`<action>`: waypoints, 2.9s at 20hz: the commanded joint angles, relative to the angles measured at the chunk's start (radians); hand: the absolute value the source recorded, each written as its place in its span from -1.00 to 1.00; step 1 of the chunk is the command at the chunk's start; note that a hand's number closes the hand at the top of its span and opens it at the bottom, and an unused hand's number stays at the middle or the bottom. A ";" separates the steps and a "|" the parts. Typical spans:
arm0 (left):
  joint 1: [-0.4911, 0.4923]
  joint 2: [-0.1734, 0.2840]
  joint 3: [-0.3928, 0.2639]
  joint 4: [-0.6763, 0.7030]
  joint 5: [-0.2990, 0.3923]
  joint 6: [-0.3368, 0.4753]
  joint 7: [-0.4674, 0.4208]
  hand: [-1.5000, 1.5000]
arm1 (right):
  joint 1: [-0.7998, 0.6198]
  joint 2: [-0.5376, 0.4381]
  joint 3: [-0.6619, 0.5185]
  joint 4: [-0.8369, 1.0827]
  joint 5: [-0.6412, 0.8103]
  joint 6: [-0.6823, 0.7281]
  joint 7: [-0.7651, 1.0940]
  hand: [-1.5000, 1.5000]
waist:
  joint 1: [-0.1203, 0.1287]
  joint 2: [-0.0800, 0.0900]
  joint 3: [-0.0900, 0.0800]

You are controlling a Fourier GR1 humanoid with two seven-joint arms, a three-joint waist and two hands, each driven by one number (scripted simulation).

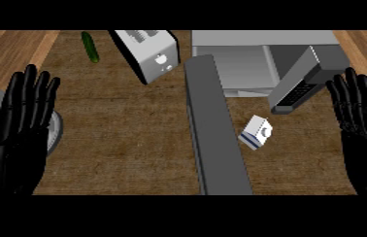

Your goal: Pick up the milk, place it into the microwave and close the microwave

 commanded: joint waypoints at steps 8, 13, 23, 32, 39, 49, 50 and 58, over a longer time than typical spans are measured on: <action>0.076 -0.078 0.009 0.059 -0.007 0.074 -0.019 -1.00 | -0.203 0.118 0.296 0.153 0.377 -0.525 0.183 -1.00 | 0.037 0.014 -0.007; 0.206 -0.052 0.019 -0.050 0.030 0.030 -0.011 -1.00 | -0.212 0.119 0.445 0.181 0.468 -0.672 0.280 -1.00 | 0.023 0.012 -0.005; 0.366 -0.046 0.090 -0.172 0.139 -0.054 -0.041 -1.00 | -0.178 0.120 0.589 0.230 0.715 -0.869 0.480 -1.00 | 0.020 0.012 -0.005; 0.494 -0.083 0.081 -0.250 0.140 -0.123 -0.073 -1.00 | -0.124 0.119 0.494 0.354 0.484 -0.884 0.246 -1.00 | 0.022 0.013 -0.005; 0.545 -0.058 0.184 -0.322 0.262 -0.173 -0.024 -1.00 | -0.038 0.058 0.427 0.328 0.324 -0.879 0.145 -1.00 | 0.021 0.013 -0.004; 0.573 -0.076 0.228 -0.273 0.281 -0.234 -0.091 -1.00 | 0.101 0.071 0.310 0.514 0.099 -0.904 -0.194 -1.00 | 0.017 0.013 -0.004; 0.636 -0.083 0.193 -0.383 0.300 -0.221 -0.039 -1.00 | 0.085 0.055 0.294 0.519 0.106 -0.883 -0.161 -1.00 | 0.022 0.012 -0.004; 0.630 -0.058 0.310 -0.377 0.390 -0.271 -0.040 -1.00 | 0.046 0.102 0.174 0.723 -0.068 -0.756 -0.420 -1.00 | 0.023 0.012 -0.004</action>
